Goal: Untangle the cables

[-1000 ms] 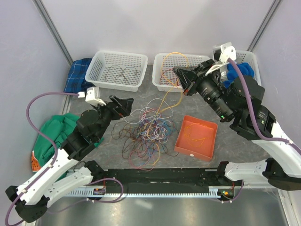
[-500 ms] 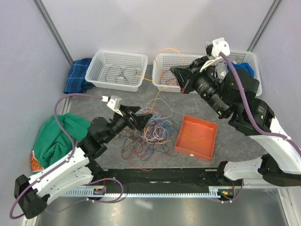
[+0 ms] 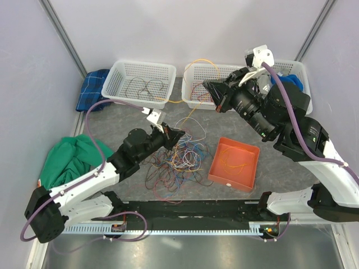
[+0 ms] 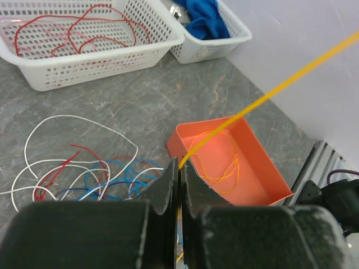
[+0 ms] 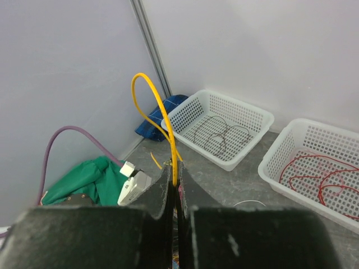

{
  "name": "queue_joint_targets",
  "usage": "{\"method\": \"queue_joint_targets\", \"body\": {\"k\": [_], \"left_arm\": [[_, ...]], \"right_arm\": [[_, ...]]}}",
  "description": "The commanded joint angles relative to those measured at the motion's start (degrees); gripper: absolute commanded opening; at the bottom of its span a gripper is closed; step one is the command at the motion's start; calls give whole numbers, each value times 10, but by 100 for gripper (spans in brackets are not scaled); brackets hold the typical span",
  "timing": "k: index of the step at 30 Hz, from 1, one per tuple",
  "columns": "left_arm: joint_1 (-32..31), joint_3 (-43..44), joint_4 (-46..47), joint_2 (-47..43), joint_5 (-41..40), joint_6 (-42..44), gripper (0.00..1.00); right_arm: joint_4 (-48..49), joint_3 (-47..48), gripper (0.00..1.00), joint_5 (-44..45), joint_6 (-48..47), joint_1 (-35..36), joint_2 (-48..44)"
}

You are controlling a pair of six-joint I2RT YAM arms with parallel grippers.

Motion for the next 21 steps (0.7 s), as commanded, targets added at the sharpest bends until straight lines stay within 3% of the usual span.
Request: {"method": "queue_joint_targets", "body": {"k": [1, 6, 12, 15, 21], "left_arm": [[-3, 55, -38, -20, -63, 6, 2], [-3, 189, -201, -77, -157, 15, 2], [-3, 416, -264, -62, -104, 25, 2], [-3, 478, -288, -33, -69, 15, 2], [-2, 508, -287, 16, -5, -28, 2]], "right_arm": [[4, -8, 0, 9, 0, 1, -36], [7, -104, 0, 62, -5, 1, -97], [50, -251, 0, 68, 18, 0, -171], [73, -306, 0, 50, 33, 0, -187], [151, -381, 0, -52, 61, 0, -187]]}}
